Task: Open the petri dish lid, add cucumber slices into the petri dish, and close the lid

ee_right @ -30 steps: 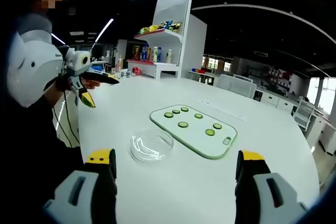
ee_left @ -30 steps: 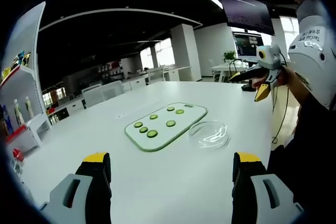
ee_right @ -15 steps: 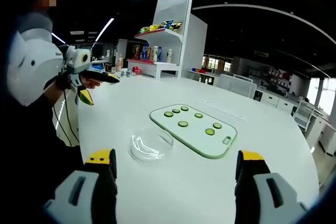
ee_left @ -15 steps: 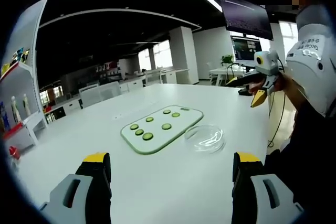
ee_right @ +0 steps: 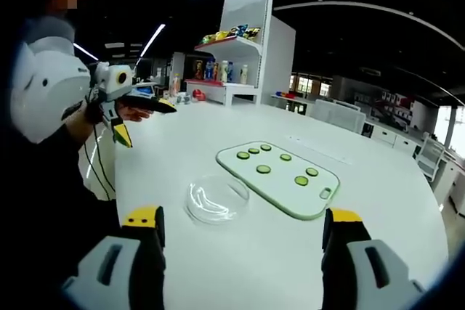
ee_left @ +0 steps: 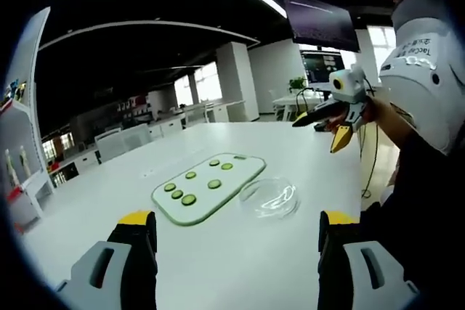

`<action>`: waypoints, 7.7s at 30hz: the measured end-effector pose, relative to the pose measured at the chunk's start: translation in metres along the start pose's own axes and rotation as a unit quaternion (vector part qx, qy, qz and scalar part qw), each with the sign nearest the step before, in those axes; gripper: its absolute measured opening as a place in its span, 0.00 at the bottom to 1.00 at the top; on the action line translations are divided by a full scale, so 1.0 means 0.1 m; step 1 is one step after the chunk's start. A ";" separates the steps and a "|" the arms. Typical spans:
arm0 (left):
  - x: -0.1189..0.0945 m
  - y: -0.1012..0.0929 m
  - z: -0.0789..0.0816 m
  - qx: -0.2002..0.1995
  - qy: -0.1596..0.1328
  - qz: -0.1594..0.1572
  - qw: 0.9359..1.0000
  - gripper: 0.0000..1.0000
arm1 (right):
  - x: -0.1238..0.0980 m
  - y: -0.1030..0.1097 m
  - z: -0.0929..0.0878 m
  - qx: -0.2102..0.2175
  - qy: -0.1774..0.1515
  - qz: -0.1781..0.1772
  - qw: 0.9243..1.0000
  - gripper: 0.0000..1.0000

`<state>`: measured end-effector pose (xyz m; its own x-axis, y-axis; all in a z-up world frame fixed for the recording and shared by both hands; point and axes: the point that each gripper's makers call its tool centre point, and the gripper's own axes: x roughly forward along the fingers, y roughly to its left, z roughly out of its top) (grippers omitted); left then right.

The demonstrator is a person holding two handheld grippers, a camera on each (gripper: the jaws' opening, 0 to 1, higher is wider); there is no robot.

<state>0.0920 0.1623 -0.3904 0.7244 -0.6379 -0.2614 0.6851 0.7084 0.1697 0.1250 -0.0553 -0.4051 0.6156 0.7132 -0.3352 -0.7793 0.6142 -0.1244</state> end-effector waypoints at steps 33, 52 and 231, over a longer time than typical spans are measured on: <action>0.83 -0.42 -0.22 0.019 -0.048 -0.217 0.975 0.89 | 0.61 0.27 -0.13 -0.019 -0.056 0.191 0.980 0.81; 1.10 -0.50 -0.35 0.015 -0.040 -0.251 0.967 0.82 | 0.88 0.41 -0.26 -0.023 -0.040 0.223 0.974 0.76; 0.25 0.58 -1.01 -0.039 0.016 -0.162 0.986 0.65 | 2.35 1.57 0.10 -0.097 0.049 0.331 0.937 0.59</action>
<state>0.1415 0.2180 -0.4829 0.4641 -0.8261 -0.3197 0.8716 0.4902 -0.0014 0.1489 0.2120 -0.4938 -0.0163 0.8761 -0.4819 -0.9992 -0.0316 -0.0235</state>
